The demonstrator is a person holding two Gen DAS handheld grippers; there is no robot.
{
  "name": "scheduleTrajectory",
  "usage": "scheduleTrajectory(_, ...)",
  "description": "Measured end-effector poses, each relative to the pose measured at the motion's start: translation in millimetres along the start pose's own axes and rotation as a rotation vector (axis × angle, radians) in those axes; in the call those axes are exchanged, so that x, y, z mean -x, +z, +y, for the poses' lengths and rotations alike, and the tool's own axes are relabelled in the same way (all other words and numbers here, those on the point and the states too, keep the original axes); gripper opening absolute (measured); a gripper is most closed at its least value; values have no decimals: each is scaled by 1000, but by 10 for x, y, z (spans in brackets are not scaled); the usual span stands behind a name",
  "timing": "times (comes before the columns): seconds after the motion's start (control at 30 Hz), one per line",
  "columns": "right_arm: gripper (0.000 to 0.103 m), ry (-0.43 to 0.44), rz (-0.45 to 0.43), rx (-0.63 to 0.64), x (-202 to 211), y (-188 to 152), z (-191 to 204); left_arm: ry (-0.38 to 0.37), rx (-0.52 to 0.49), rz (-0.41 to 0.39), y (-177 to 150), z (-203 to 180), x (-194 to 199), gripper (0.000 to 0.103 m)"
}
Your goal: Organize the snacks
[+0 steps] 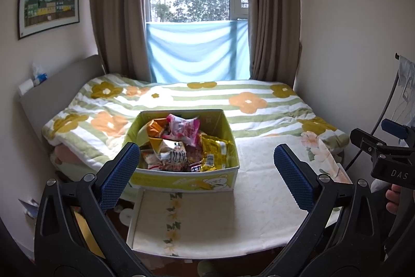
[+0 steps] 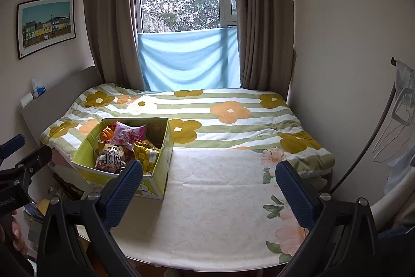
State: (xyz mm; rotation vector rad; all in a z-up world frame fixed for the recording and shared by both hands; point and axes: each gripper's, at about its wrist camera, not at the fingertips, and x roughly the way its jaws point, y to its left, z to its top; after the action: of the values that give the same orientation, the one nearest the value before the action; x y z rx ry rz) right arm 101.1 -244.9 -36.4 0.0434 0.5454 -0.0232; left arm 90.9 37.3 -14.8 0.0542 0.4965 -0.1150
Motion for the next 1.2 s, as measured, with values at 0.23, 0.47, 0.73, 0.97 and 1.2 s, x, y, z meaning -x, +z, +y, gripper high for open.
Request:
scheduleTrajectory(0.23,102,-8,3,0,4,-16,22,-6,5,5,18,41,-27,103)
scheduleTrajectory(0.47,102,-24,4,-2,29,-39,26,-11,6,10,13,40,-49,103)
scheduleTrajectory(0.73,102,-32,6,-6,36,-41,10,-13,7,10,-4,40,-60,103)
scheduleTrajectory(0.97,102,-32,5,-6,36,-41,1,-10,9,10,-21,34,-53,103)
scheduleTrajectory(1.2,102,-33,7,-7,38,-44,-2,2,6,11,-46,-22,-29,103)
